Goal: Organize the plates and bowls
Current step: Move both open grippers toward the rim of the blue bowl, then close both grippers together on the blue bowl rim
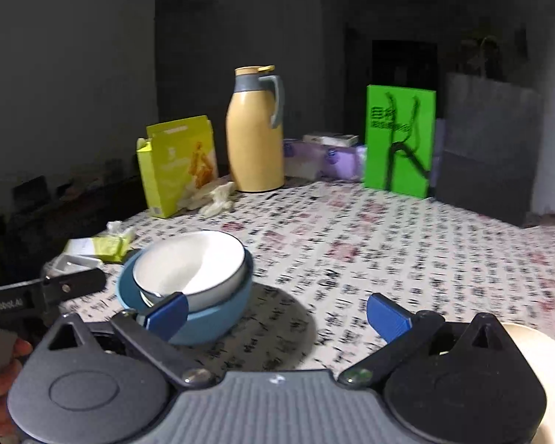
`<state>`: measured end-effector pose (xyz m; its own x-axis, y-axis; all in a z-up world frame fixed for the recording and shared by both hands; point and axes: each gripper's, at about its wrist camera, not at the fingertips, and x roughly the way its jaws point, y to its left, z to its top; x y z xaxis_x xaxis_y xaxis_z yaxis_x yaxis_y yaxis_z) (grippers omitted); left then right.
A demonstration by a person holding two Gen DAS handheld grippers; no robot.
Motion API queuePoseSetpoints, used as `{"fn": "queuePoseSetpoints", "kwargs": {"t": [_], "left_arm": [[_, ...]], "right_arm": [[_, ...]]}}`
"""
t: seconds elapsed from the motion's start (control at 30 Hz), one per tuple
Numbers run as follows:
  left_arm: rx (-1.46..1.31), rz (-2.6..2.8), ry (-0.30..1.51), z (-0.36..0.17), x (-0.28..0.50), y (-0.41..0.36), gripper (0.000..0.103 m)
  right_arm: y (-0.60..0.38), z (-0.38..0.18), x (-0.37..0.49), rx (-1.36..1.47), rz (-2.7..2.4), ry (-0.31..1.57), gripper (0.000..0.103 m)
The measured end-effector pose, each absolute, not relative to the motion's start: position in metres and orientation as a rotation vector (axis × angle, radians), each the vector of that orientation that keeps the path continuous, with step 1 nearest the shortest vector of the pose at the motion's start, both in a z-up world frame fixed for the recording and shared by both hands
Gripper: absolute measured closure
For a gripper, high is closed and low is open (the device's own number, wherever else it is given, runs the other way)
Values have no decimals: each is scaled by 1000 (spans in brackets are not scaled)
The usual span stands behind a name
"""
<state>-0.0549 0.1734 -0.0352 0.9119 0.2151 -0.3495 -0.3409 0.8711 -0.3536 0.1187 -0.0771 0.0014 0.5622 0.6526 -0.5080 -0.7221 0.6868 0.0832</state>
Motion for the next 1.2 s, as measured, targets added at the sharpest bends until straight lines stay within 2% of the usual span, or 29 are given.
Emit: {"fn": "queuePoseSetpoints", "kwargs": {"t": [0.33,0.7,1.2], "left_arm": [[-442,297,357,-25,-26,193,0],[-627,283,508,-29,10,229,0],[-708,249,625,-41,46,243,0]], "right_arm": [[-43,5,154,-121,861,600,1],[-13,-5,192,-31,880,805,2],[-6,-27,219,67,885,982,2]]}}
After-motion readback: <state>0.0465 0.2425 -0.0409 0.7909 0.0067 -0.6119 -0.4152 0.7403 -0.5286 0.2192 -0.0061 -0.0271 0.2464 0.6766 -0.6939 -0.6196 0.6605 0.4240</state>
